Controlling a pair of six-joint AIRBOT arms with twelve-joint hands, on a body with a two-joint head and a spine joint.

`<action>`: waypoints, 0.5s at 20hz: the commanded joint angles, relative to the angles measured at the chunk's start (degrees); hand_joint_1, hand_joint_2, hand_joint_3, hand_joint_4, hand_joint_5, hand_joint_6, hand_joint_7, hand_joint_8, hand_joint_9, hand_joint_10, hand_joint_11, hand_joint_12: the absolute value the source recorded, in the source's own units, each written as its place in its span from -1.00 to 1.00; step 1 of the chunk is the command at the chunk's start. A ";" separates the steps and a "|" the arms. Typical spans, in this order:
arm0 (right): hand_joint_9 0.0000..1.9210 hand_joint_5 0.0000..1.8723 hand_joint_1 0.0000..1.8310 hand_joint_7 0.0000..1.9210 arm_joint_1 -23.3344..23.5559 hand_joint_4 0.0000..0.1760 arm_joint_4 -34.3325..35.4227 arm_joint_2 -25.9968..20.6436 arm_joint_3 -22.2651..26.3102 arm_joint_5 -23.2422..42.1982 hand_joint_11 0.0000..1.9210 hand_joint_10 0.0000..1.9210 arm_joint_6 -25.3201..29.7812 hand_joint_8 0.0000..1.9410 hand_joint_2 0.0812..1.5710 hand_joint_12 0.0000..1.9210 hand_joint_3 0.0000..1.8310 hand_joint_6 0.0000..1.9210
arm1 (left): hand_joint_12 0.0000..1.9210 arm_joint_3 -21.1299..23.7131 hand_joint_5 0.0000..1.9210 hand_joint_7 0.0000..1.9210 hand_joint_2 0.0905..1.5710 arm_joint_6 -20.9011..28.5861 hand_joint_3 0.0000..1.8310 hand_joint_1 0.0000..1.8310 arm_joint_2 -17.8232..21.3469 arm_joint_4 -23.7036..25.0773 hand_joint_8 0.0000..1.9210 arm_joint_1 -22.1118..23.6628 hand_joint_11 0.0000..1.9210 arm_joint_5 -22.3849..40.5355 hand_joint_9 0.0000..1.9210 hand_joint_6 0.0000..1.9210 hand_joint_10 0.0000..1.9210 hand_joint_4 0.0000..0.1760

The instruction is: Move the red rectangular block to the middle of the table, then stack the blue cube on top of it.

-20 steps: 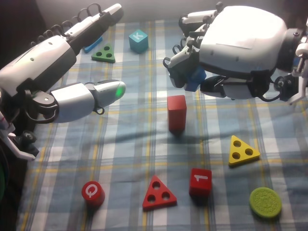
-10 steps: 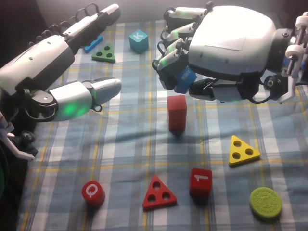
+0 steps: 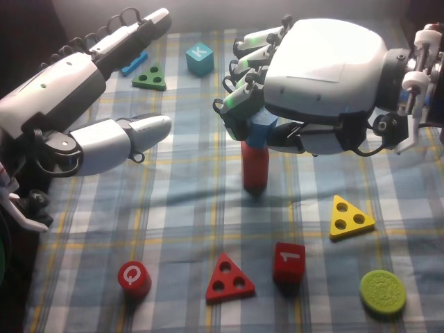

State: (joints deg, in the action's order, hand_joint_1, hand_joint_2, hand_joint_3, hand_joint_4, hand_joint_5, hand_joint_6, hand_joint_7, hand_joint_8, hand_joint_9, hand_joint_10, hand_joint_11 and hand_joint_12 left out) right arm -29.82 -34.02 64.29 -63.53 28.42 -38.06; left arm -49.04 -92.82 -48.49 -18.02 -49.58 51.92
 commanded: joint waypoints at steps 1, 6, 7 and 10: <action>-0.41 -0.10 0.29 -0.11 0.93 -0.60 0.85 0.20 0.16 5.82 -0.72 0.36 0.21 0.22 0.48 0.86 -1.00 0.29 | -1.00 -0.22 -1.00 -1.00 0.64 0.52 -0.99 -0.19 -0.38 0.75 -1.00 0.30 -1.00 6.76 -1.00 -1.00 -1.00 -0.07; -0.38 -0.07 0.31 -0.06 0.92 -0.91 0.27 0.70 0.13 5.08 -0.66 0.41 0.21 0.25 0.46 0.81 -1.00 0.17 | -1.00 -0.22 -1.00 -1.00 0.69 0.60 -0.98 -0.28 -0.41 0.75 -1.00 0.27 -1.00 6.86 -1.00 -1.00 -1.00 0.06; -0.38 -0.08 0.31 -0.06 0.92 -0.91 0.06 0.85 0.07 4.70 -0.66 0.35 0.21 0.25 0.46 0.79 -1.00 0.17 | -1.00 -0.22 -1.00 -1.00 0.70 0.62 -0.98 -0.31 -0.41 0.75 -1.00 0.27 -1.00 6.87 -1.00 -1.00 -1.00 0.12; -0.42 -0.11 0.31 -0.06 0.91 -1.00 -0.09 1.13 -0.14 4.11 -0.83 0.41 0.21 0.34 0.47 0.88 -1.00 0.17 | -1.00 -0.21 -1.00 -1.00 0.70 0.66 -0.98 -0.36 -0.42 0.74 -1.00 0.26 -1.00 6.92 -1.00 -1.00 -1.00 0.04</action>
State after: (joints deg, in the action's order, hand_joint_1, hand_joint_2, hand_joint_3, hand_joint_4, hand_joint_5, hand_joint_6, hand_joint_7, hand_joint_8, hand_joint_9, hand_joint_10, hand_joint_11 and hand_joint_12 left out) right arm -29.82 -35.40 65.14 -63.55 27.09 -37.89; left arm -49.04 -92.66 -48.80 -18.26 -49.58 51.99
